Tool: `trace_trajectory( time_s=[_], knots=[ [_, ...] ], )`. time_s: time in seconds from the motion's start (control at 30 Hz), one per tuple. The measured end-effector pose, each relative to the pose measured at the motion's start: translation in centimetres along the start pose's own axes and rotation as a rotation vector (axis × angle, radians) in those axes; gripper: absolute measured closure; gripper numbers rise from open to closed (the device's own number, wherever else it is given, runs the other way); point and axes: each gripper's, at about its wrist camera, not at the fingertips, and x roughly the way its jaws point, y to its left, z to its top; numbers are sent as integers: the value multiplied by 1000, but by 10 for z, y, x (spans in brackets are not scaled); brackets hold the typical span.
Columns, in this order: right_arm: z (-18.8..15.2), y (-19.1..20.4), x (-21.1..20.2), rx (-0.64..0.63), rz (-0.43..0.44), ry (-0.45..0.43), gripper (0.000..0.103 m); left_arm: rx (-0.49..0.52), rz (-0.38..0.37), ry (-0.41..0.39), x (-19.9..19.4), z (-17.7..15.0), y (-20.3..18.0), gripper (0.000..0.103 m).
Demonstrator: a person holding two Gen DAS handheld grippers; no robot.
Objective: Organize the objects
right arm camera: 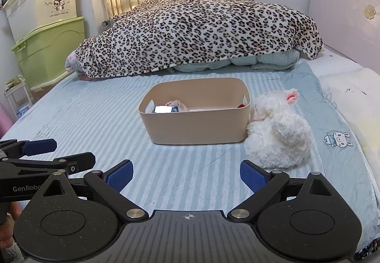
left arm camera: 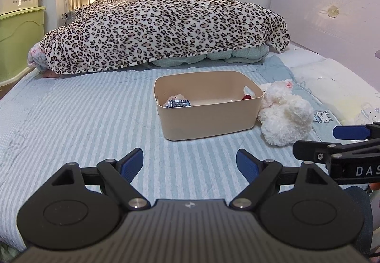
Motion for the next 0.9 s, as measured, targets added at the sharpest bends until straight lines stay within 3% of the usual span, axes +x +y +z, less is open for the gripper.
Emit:
trace_trajectory(
  time_s=[0.7,0.8,0.9],
  knots=[
    [3,-1,-2,-17,-12,-9,5,-13,-17,18,3,-1,0,17],
    [2,1,-1,-17,-9,-7,5,-16,-7,20,3,-1,-1,6],
    [2,0,1,-17,-7,-1,5,-19,-3,21,3,-1,0,6]
  ],
)
